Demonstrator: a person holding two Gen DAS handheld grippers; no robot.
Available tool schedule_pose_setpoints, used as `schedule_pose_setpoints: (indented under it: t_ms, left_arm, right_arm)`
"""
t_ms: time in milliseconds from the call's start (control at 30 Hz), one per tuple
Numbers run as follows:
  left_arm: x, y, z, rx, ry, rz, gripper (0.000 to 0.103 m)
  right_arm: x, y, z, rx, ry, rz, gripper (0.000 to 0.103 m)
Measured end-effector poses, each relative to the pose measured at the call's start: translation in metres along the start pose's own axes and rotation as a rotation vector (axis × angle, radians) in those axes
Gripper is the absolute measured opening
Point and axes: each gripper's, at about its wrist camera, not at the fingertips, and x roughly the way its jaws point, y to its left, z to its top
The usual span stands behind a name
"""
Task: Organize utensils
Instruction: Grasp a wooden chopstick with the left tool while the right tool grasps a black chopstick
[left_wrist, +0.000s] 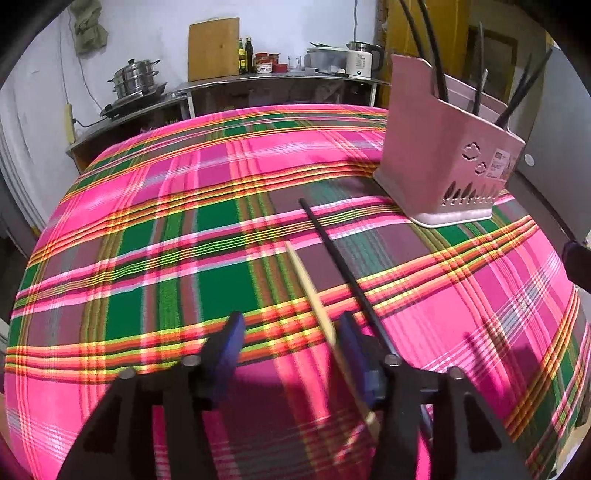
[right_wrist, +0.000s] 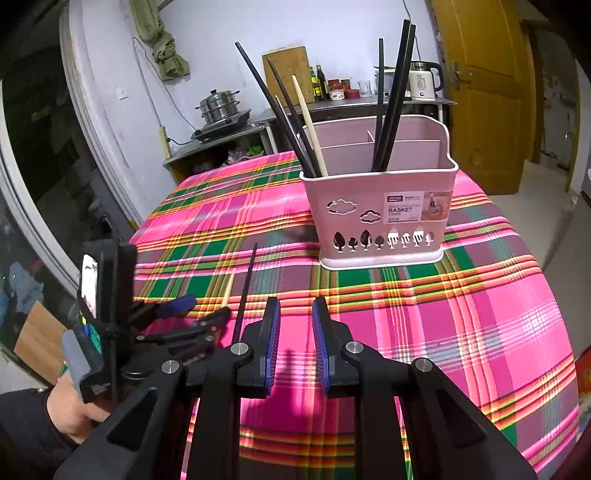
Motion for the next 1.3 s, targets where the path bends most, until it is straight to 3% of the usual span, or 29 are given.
schedule_pose_setpoints:
  t_ms: [100, 167, 600, 967, 1300]
  left_arm:
    - [-0.004, 0.017, -0.002, -0.031, 0.005, -0.013, 0.023]
    - [-0.006, 0.033, -0.003, -0.065, 0.008, -0.031, 0.02]
    - [-0.004, 0.089, 0.0, -0.254, 0.039, -0.128, 0.017]
    - [0.012, 0.08, 0.018, -0.191, 0.012, -0.097, 0.016]
    - [0.01, 0.092, 0.019, -0.118, 0.044, -0.116, 0.006]
  right_arm:
    - [0.002, 0.003, 0.0, -0.002, 0.006, 0.008, 0.018]
    - [0.006, 0.006, -0.001, -0.01, 0.013, 0.011, 0.018]
    - [0.031, 0.024, 0.0, -0.051, 0.063, 0.032, 0.018]
    - [0.045, 0.035, 0.004, -0.073, 0.08, 0.03, 0.018]
    - [0.076, 0.053, 0.01, -0.104, 0.122, 0.047, 0.018]
